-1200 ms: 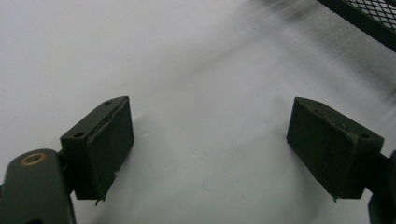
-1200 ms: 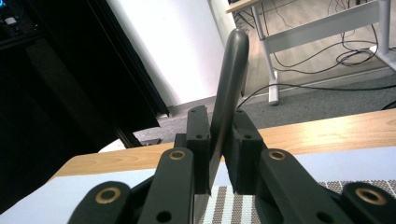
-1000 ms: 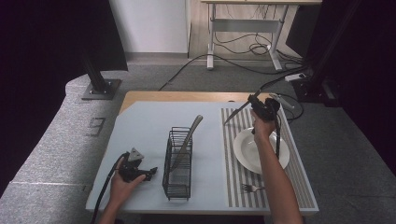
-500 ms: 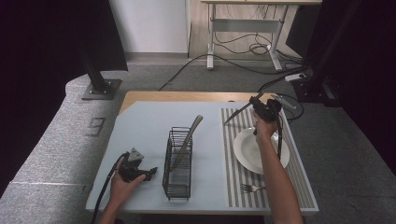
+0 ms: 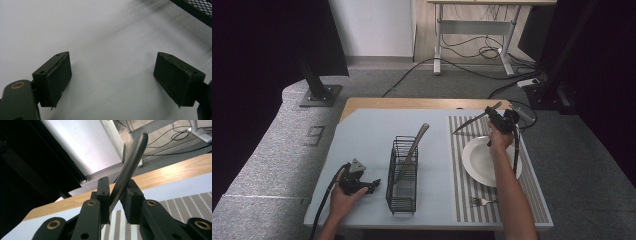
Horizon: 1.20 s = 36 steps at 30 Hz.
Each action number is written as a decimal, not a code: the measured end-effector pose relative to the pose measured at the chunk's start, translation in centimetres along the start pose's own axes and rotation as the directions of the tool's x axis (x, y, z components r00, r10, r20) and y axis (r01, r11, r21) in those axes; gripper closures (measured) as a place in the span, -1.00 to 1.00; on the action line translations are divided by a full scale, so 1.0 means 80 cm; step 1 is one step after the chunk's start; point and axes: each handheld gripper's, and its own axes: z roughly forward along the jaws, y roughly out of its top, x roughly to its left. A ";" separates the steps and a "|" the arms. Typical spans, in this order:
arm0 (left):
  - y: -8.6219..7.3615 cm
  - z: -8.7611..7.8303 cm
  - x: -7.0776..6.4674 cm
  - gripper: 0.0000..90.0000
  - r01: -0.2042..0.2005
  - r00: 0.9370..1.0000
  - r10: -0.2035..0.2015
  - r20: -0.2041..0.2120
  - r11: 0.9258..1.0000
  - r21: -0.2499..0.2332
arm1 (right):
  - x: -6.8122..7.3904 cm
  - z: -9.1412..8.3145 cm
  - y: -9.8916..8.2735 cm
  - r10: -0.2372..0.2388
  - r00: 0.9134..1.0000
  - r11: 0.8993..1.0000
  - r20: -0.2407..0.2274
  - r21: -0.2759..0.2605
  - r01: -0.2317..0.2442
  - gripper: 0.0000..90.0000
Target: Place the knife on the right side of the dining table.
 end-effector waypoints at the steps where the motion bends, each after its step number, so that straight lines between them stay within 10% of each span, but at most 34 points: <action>1: 0.000 0.000 0.000 -0.69 0.000 1.000 0.000 0.000 1.000 0.000 | -0.002 -0.001 0.000 0.005 1.000 1.000 0.002 -0.002 -0.005 0.72; 36: 0.000 0.000 0.000 -0.69 0.000 1.000 0.000 0.000 1.000 0.000 | -0.047 -0.002 -0.021 0.171 0.977 0.983 0.129 0.048 -0.178 0.60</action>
